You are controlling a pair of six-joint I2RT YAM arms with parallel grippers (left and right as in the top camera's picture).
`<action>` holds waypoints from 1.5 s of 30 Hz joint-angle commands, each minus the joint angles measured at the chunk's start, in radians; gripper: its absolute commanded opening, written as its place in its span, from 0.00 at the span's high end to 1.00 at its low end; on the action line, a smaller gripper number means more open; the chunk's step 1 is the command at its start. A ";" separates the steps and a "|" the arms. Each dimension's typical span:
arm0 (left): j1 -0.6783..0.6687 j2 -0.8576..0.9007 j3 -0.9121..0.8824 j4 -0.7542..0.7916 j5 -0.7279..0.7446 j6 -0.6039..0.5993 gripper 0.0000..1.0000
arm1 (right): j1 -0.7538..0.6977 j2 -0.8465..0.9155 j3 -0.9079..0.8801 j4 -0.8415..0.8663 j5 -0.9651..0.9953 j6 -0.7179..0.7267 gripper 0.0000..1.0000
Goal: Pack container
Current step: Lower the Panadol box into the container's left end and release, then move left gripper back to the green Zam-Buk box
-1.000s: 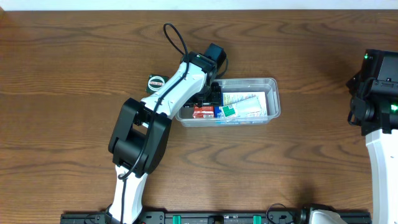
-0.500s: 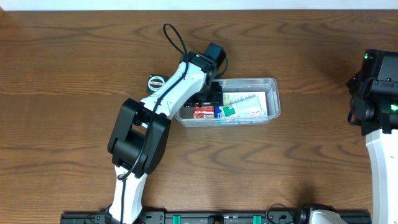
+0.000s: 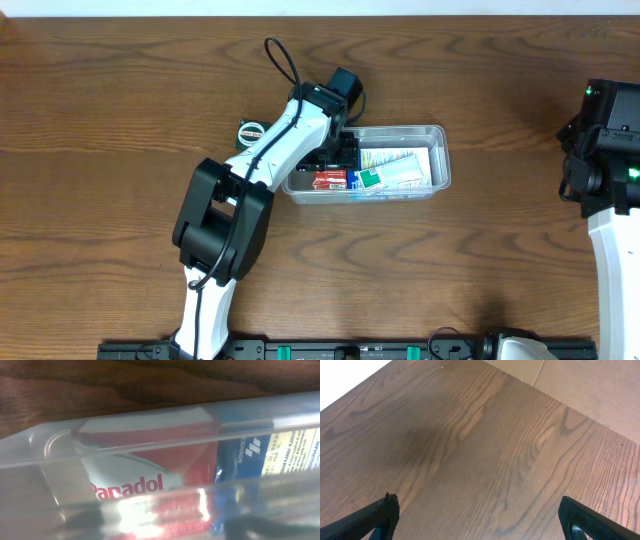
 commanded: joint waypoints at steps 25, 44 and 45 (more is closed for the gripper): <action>0.023 -0.186 0.023 -0.017 0.106 0.162 0.18 | -0.008 0.003 0.003 -0.001 0.007 -0.014 0.01; 0.296 -0.568 0.022 -0.036 0.145 0.393 0.02 | -0.008 0.003 0.003 -0.001 0.007 -0.014 0.01; 0.319 -0.565 0.022 -0.040 0.144 0.404 0.02 | -0.008 0.003 0.003 -0.001 0.007 -0.014 0.01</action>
